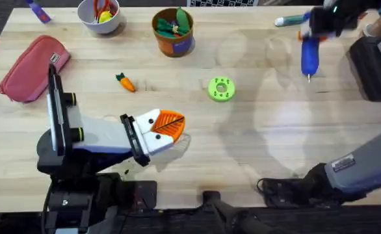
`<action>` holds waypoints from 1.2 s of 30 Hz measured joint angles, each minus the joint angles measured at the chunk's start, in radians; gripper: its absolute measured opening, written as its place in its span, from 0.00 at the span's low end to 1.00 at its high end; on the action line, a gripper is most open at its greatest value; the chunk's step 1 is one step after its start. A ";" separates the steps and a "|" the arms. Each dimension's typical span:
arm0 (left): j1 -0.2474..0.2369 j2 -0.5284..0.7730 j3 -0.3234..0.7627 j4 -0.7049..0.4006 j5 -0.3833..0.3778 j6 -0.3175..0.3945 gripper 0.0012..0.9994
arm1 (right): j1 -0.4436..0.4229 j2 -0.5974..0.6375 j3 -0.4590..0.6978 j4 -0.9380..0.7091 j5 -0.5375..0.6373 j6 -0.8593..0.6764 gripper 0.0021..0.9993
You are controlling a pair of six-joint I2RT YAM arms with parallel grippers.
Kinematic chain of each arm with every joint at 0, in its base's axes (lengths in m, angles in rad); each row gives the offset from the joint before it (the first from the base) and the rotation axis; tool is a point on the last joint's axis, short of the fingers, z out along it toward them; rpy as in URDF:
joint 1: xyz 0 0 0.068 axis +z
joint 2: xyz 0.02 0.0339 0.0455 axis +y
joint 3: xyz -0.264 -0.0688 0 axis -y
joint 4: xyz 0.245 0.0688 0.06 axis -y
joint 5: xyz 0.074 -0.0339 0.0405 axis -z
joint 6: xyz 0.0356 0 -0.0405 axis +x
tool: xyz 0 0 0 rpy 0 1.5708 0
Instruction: Pick up the gripper from the table and insert it into the empty holder that is missing its gripper. Then pick up a screw, insert it into the mounting hole, and use the screwdriver to tighten it. Finally, clean up the table by picking up the vegetable and placing it into the bucket.
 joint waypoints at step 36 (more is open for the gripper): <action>0.000 0.000 0.000 0.000 0.000 0.000 0.00 | 0.449 -0.819 -0.485 0.654 -0.368 0.453 0.02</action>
